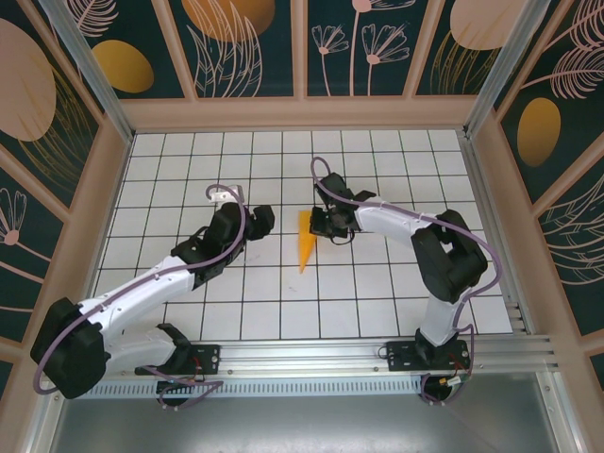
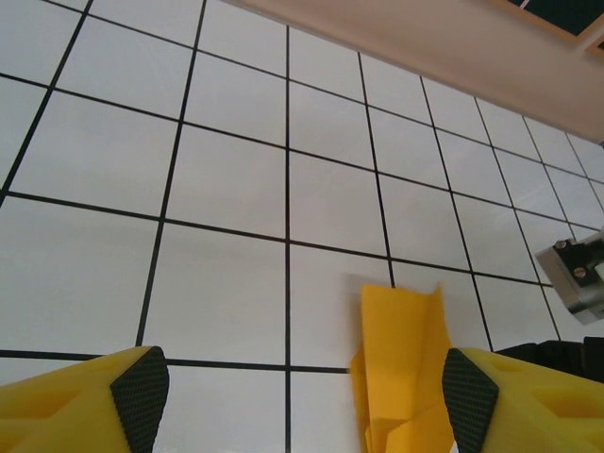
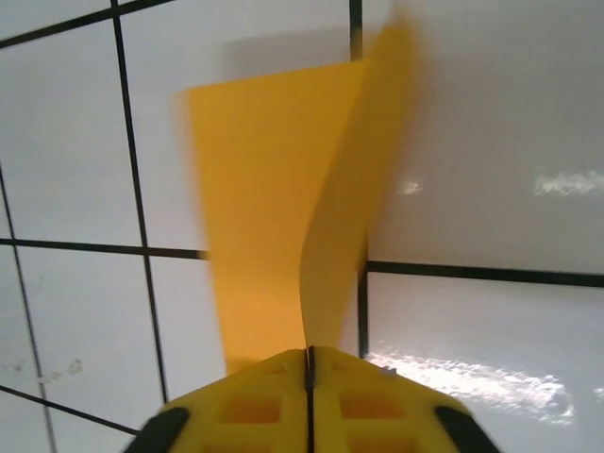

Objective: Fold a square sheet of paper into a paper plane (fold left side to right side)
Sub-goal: Pick up the paper plane at the center of the table, then place the paper plane at the center of the table.

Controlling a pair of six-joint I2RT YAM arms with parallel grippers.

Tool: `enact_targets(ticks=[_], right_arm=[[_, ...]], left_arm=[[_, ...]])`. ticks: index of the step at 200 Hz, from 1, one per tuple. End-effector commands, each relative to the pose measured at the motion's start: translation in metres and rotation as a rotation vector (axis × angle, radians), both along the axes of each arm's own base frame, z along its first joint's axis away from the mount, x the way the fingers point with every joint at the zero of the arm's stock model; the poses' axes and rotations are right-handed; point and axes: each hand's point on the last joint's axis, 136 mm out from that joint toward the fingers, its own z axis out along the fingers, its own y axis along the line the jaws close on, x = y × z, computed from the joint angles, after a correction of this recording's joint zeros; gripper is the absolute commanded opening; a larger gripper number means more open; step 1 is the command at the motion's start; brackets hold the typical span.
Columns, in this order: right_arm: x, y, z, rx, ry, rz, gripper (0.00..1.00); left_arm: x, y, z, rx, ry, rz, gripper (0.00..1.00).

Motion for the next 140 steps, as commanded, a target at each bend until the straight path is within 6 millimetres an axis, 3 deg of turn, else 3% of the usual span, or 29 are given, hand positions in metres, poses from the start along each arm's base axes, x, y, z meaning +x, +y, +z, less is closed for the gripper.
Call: enact_targets(ticks=[1,26,41,71,100,116,140], right_arm=[[-0.006,0.019,0.024,0.098,-0.026,0.074,0.00],[-0.012,0.041,0.061,0.264,-0.079,0.172,0.00],[-0.019,0.045,0.066,0.334,-0.076,0.205,0.00],[-0.029,0.032,0.032,0.386,0.003,0.210,0.00],[-0.028,0.008,-0.003,0.339,0.054,0.181,0.00],[-0.023,-0.012,-0.015,0.291,0.062,0.144,0.06],[-0.014,-0.036,-0.011,0.172,0.024,0.108,0.23]], left_arm=[[-0.001,0.012,0.006,0.017,-0.036,0.035,0.80],[-0.003,0.015,0.010,0.009,-0.049,0.045,0.81],[-0.004,0.017,0.011,0.005,-0.053,0.050,0.82],[-0.005,0.018,0.012,0.003,-0.056,0.051,0.83],[-0.006,0.018,0.010,0.008,-0.051,0.049,0.84],[-0.005,0.018,0.010,0.009,-0.051,0.050,0.85],[-0.005,0.019,0.012,0.016,-0.054,0.052,0.86]])
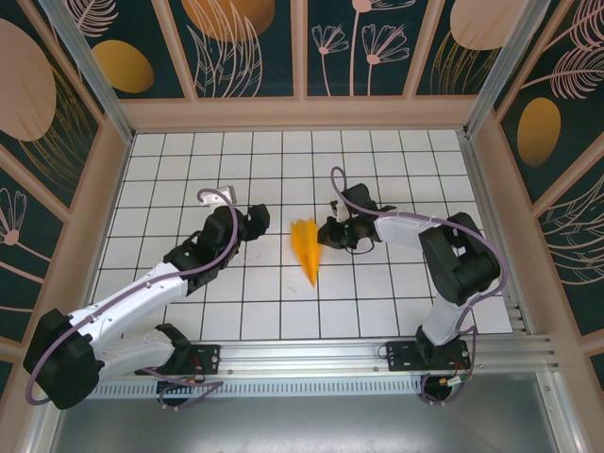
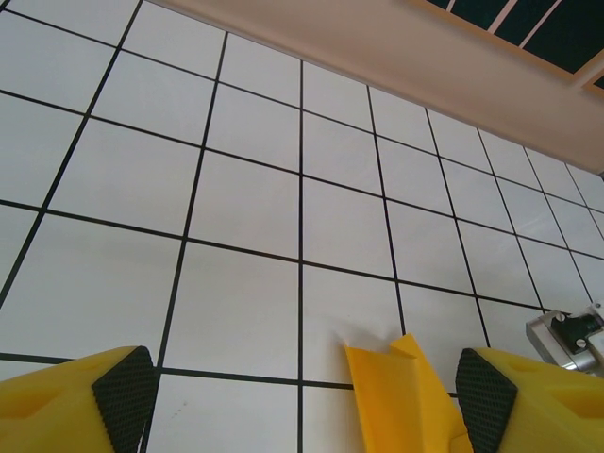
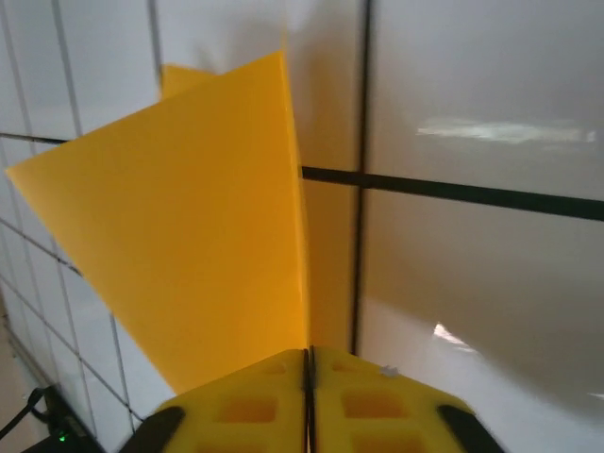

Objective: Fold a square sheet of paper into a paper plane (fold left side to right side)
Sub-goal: Place the paper plane at the center of the table, then pick up the paper plane at the center of the table.

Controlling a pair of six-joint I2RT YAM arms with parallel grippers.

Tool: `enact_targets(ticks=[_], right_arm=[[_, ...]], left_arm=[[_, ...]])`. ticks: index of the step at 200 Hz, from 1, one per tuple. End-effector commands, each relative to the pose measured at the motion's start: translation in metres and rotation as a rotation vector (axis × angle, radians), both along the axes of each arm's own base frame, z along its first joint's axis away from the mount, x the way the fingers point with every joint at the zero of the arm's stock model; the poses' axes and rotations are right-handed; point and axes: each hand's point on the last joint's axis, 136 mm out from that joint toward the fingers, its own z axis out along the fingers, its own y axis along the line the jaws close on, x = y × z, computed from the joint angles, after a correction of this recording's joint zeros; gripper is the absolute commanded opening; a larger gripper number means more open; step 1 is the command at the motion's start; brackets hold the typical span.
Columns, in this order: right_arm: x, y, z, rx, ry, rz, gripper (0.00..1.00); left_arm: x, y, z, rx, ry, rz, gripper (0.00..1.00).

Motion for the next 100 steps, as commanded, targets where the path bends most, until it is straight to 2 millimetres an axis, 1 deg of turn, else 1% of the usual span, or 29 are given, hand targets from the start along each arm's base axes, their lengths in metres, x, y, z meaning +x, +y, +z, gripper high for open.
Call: enact_targets(ticks=[1,14,20,35,50,65,74,100], right_arm=[[0.009,-0.019,0.007,-0.098,-0.072,0.005,0.24],[0.013,-0.033,0.014,-0.210,-0.101,-0.011,0.32],[0.015,-0.039,0.017,-0.268,-0.117,-0.019,0.34],[0.018,-0.050,0.033,-0.383,-0.167,-0.027,0.41],[0.008,-0.033,0.048,-0.401,-0.211,0.020,0.45],[-0.005,-0.017,0.054,-0.370,-0.211,0.051,0.49],[-0.013,-0.009,0.052,-0.360,-0.203,0.061,0.51],[-0.033,0.011,0.038,-0.360,-0.172,0.106,0.52]], left_arm=[[0.000,0.006,0.003,0.019,-0.014,0.013,0.86],[0.000,0.006,0.004,0.021,-0.018,0.014,0.87],[0.001,0.006,0.004,0.023,-0.020,0.016,0.87],[0.000,0.007,0.005,0.027,-0.023,0.016,0.88],[0.001,0.008,0.005,0.030,-0.026,0.020,0.89],[0.000,0.008,0.006,0.032,-0.028,0.019,0.91],[0.000,0.008,0.007,0.030,-0.033,0.020,0.92],[-0.001,0.010,0.008,0.027,-0.037,0.023,0.96]])
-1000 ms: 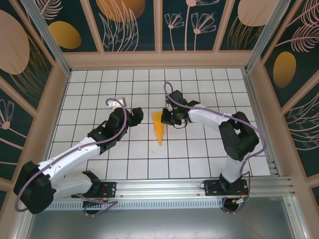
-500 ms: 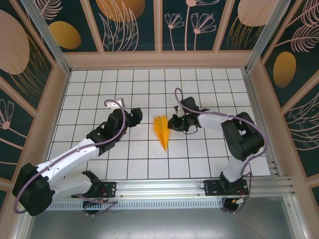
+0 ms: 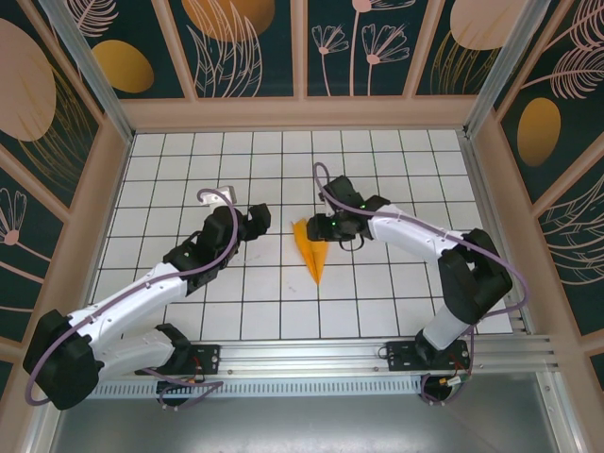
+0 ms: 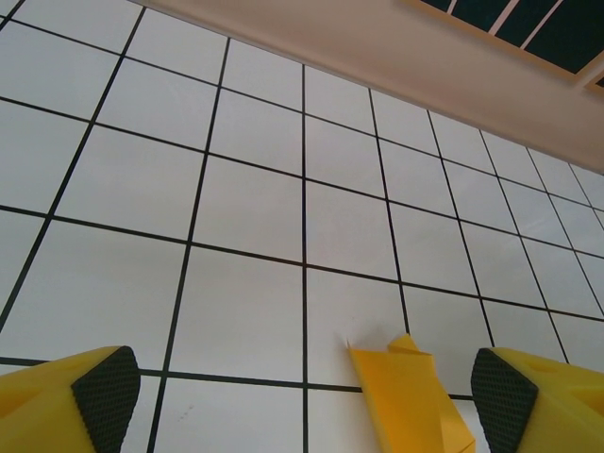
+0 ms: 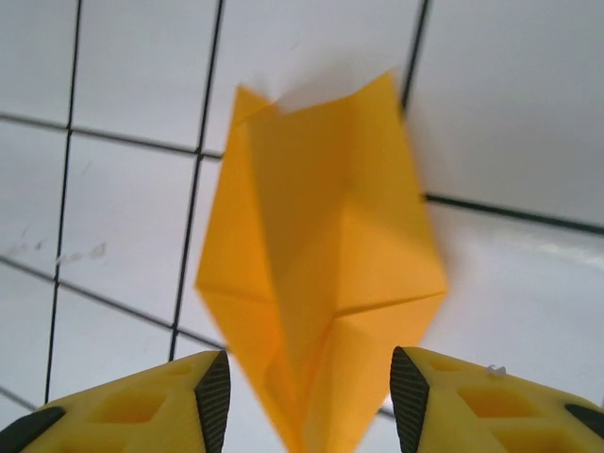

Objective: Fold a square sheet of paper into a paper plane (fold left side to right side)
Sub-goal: Pick up the paper plane at the center of the table.

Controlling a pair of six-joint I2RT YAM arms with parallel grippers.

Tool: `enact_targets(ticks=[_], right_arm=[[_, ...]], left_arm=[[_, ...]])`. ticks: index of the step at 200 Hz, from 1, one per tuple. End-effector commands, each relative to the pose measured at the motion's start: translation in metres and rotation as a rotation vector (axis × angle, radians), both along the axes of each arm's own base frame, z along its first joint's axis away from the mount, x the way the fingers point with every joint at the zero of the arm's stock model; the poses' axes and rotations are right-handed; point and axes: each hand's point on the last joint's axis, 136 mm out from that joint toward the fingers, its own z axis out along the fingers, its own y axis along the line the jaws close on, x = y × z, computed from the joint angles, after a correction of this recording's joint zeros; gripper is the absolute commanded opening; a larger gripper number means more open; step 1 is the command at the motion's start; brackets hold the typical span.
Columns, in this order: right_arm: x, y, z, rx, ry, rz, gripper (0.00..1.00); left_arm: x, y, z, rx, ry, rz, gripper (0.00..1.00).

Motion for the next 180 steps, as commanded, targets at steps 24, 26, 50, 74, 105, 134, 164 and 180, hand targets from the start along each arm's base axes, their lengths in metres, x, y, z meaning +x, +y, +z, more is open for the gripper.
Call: enact_targets(ticks=[24,26,50,74,105,134,164,180], right_arm=[[-0.032,0.009,-0.033,-0.119,0.086,0.030,0.52],[-0.032,0.009,-0.034,-0.125,0.088,0.029,0.52],[-0.035,0.011,-0.044,-0.159,0.098,0.039,0.50],[-0.037,0.016,-0.051,-0.157,0.113,0.050,0.46],[-0.036,0.020,-0.059,-0.155,0.125,0.055,0.39],[-0.034,0.021,-0.068,-0.170,0.132,0.056,0.35],[-0.032,0.024,-0.074,-0.184,0.133,0.060,0.30],[-0.031,0.024,-0.079,-0.202,0.137,0.061,0.28]], left_arm=[[-0.002,0.011,0.006,0.014,-0.032,0.030,0.99],[-0.002,0.011,0.006,0.012,-0.033,0.030,0.99],[-0.004,0.013,0.006,0.009,-0.035,0.033,0.99],[-0.004,0.013,0.005,0.011,-0.034,0.033,0.99],[-0.004,0.013,0.005,0.012,-0.033,0.032,0.99],[-0.004,0.013,0.004,0.013,-0.030,0.033,0.99],[-0.004,0.012,0.003,0.017,-0.029,0.030,0.99],[-0.004,0.013,0.002,0.018,-0.027,0.031,0.98]])
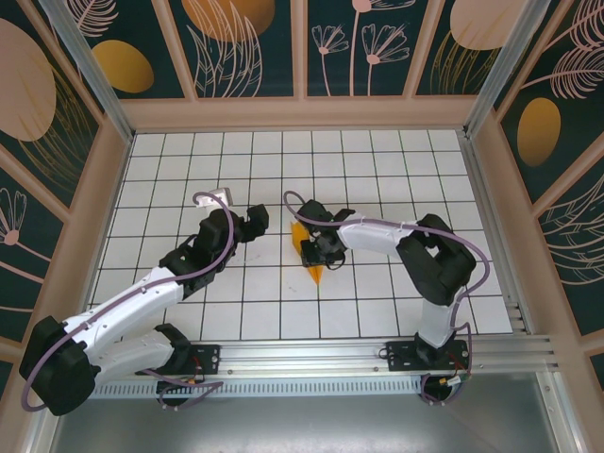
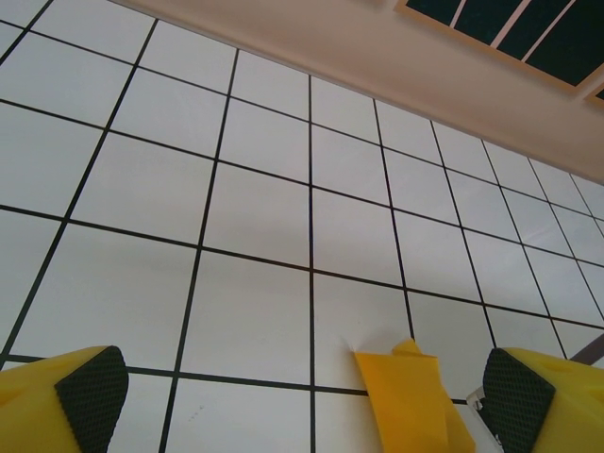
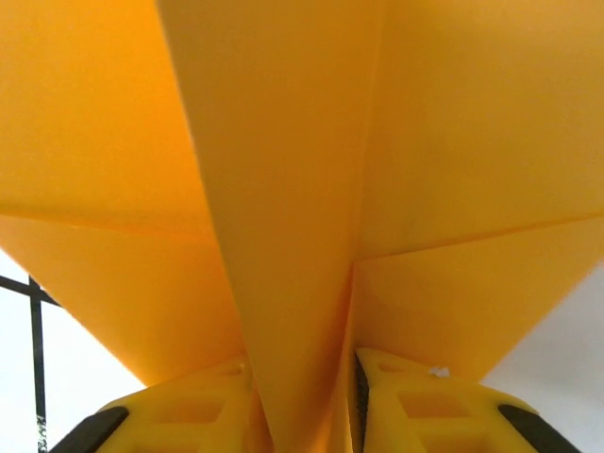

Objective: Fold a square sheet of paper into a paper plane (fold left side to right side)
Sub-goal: Pick up the paper plane at the center of the table.

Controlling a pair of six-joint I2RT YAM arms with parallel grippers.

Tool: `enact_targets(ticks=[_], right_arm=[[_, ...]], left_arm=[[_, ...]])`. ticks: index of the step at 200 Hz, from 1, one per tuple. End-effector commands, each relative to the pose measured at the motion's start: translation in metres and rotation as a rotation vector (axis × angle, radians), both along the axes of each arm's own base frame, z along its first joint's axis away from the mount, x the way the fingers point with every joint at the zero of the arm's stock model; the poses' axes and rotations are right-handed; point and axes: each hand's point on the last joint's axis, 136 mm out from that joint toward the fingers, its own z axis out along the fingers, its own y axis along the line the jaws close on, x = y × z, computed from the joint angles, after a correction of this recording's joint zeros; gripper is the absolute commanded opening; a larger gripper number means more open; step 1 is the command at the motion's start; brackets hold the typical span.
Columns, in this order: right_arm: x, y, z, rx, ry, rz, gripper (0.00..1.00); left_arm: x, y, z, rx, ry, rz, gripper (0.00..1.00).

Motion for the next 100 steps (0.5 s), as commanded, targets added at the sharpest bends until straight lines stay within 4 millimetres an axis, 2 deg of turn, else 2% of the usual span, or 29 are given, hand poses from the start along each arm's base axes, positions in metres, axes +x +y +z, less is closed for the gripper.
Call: enact_targets(ticks=[1,22,58,81,100], right_arm=[[0.007,0.008,0.000,-0.015,-0.023,0.005,0.27],[0.010,0.007,0.000,-0.031,-0.028,0.003,0.22],[0.024,0.009,0.020,-0.016,-0.061,-0.008,0.14],[0.043,0.007,0.033,0.008,-0.059,-0.046,0.13],[0.066,0.001,0.040,-0.010,-0.053,-0.095,0.13]], left_arm=[[0.001,0.005,0.000,0.020,-0.011,0.015,0.99],[0.000,0.006,-0.002,0.027,-0.007,0.015,0.98],[0.000,0.007,-0.002,0.037,-0.008,0.015,0.98],[-0.001,0.009,-0.002,0.044,-0.008,0.022,0.99],[-0.002,0.012,-0.002,0.048,-0.014,0.028,0.98]])
